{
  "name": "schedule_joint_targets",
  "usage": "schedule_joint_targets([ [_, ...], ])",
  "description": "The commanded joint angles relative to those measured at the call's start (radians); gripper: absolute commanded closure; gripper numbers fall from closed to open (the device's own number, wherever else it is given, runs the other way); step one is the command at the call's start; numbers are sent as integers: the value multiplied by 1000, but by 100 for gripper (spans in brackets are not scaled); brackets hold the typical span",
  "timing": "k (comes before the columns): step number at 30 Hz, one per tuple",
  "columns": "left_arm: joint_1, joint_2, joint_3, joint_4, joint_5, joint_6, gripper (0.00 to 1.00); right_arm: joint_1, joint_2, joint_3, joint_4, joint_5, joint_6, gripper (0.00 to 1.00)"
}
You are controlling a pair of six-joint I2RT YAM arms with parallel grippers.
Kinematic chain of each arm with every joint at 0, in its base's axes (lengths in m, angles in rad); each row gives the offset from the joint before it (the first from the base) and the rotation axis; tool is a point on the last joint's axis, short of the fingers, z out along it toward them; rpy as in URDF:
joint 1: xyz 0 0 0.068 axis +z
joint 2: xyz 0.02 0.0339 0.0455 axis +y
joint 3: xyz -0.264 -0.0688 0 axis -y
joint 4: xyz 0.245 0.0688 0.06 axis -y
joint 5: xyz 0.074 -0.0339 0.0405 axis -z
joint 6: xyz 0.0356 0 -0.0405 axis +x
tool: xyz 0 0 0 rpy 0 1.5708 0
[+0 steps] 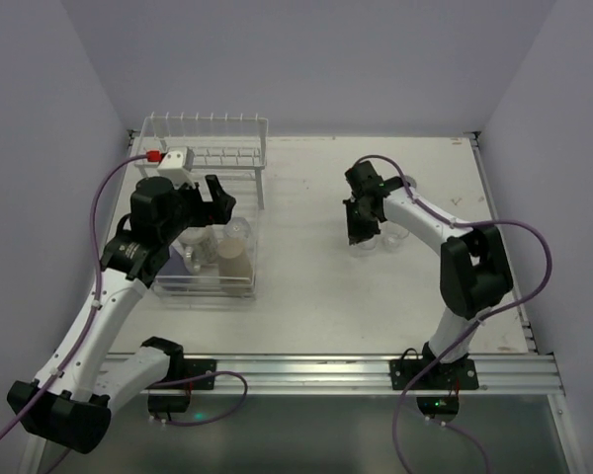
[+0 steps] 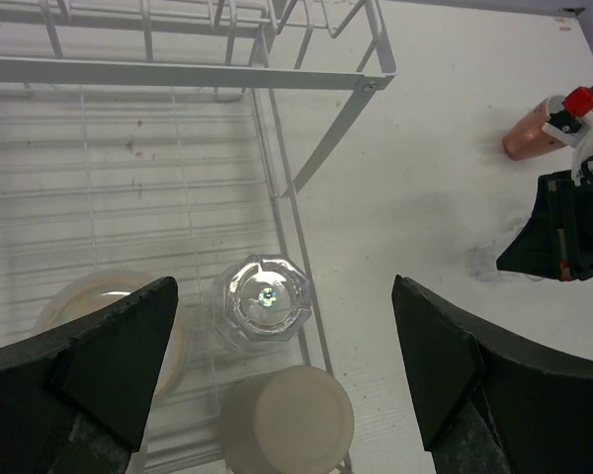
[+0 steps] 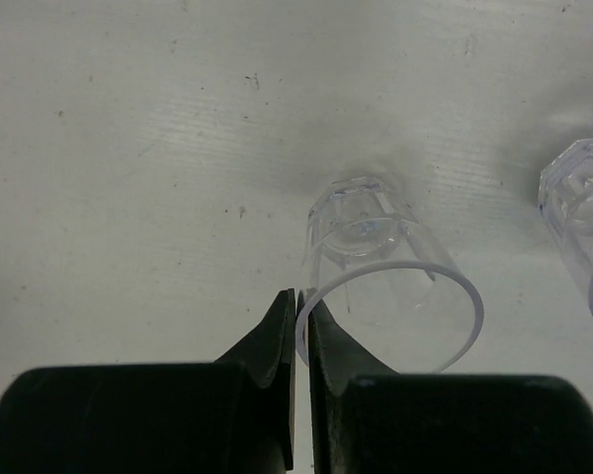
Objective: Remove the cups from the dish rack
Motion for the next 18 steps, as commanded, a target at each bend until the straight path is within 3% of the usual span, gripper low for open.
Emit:
schedule_joint_targets([
  [1,-14,23,19,-85,-29,44,7,26,73,81,-40,102,-25,100],
  [12,-29,-18,-17,-131,-69,43,7,62,177,134,-69,254,-16,99],
  [17,-31,-29,-23,-153,-47,41,7,66,135,133,-64,285,-12,59],
  [18,-32,-30,-23,-157,-47,41,7,66,125,134,-64,286,-13,57],
])
